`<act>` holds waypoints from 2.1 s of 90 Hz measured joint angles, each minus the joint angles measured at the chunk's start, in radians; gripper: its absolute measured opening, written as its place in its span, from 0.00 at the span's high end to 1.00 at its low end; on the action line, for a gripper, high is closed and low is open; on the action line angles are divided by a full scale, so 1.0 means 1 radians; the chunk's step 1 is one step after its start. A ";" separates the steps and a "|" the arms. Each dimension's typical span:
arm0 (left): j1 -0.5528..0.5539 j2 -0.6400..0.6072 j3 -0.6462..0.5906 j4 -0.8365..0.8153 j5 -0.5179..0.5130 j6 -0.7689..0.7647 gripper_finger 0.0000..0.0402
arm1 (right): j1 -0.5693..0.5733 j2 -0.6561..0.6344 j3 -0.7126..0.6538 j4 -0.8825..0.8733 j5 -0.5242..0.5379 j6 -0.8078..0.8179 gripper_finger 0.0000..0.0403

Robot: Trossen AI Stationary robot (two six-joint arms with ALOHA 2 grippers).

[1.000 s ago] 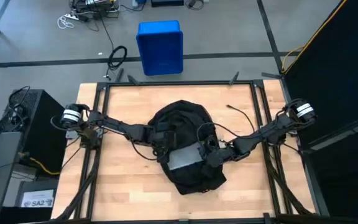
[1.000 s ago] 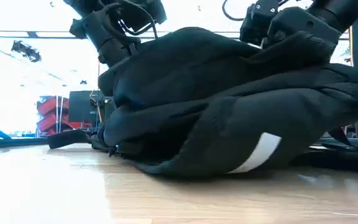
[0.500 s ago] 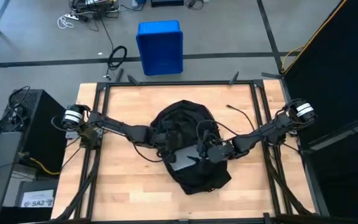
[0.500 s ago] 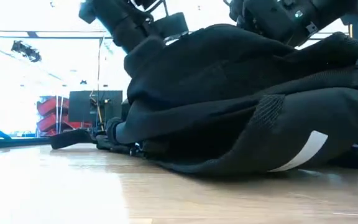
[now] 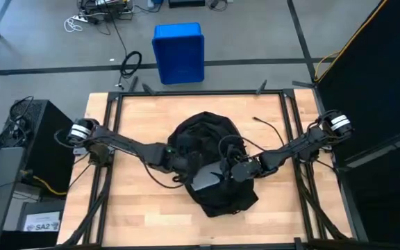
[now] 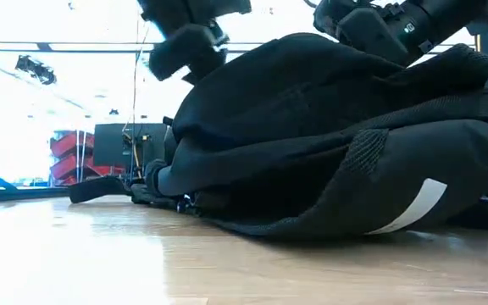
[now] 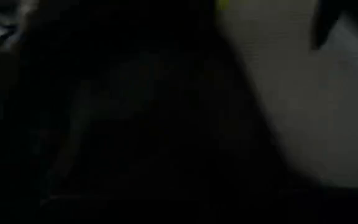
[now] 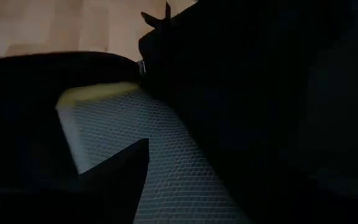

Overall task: Unpack backpack
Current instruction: Remove the phone from the backpack

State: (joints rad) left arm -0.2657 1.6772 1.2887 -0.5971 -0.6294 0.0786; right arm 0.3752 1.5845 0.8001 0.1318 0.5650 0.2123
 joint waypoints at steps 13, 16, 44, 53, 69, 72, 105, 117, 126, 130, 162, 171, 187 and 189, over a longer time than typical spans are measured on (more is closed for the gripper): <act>-0.027 -0.114 0.026 -0.042 -0.080 -0.005 1.00 | 0.000 0.000 0.000 0.000 0.000 -0.024 0.39; -0.027 -0.135 0.026 -0.043 -0.080 -0.004 1.00 | 0.000 0.000 0.000 -0.001 0.000 -0.028 0.39; 0.084 -0.270 0.024 -0.042 -0.011 0.025 1.00 | 0.024 0.000 0.000 0.000 0.035 -0.094 0.36; 0.135 -0.273 0.024 -0.039 0.084 0.017 0.96 | 0.032 0.000 0.000 0.000 0.045 -0.102 0.34; 0.226 -0.245 0.024 -0.024 0.289 0.017 0.78 | 0.034 0.000 0.000 0.001 0.049 -0.101 0.32; 0.238 -0.242 0.023 -0.022 0.291 0.024 0.74 | 0.034 0.000 0.000 0.003 0.049 -0.101 0.32; 0.329 -0.165 0.024 -0.038 0.400 0.048 0.34 | 0.023 0.000 0.000 0.009 0.048 -0.100 0.35; 0.382 -0.110 0.023 -0.055 0.437 0.043 0.26 | 0.021 0.000 0.000 0.013 0.049 -0.090 0.34; 0.424 -0.078 0.023 -0.050 0.488 0.023 0.24 | 0.021 0.000 0.000 0.013 0.048 -0.085 0.33; 0.439 -0.063 0.023 -0.050 0.494 0.020 0.24 | 0.021 0.000 0.000 0.013 0.046 -0.085 0.32; 0.509 0.077 0.024 -0.031 0.588 0.054 0.73 | 0.052 0.000 0.000 0.000 -0.031 -0.082 0.36; 0.541 0.090 0.024 -0.009 0.618 0.056 0.95 | 0.063 0.000 0.000 -0.005 -0.051 -0.078 0.38; 0.598 0.093 0.024 0.040 0.746 0.068 1.00 | 0.069 0.000 0.000 -0.101 -0.069 0.014 0.44; 0.602 0.093 0.024 0.046 0.747 0.068 1.00 | 0.069 0.000 0.000 -0.121 -0.069 0.030 0.46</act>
State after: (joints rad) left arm 0.3362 1.7699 1.3128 -0.5511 0.1178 0.1471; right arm 0.4442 1.5845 0.8005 0.0110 0.4961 0.2428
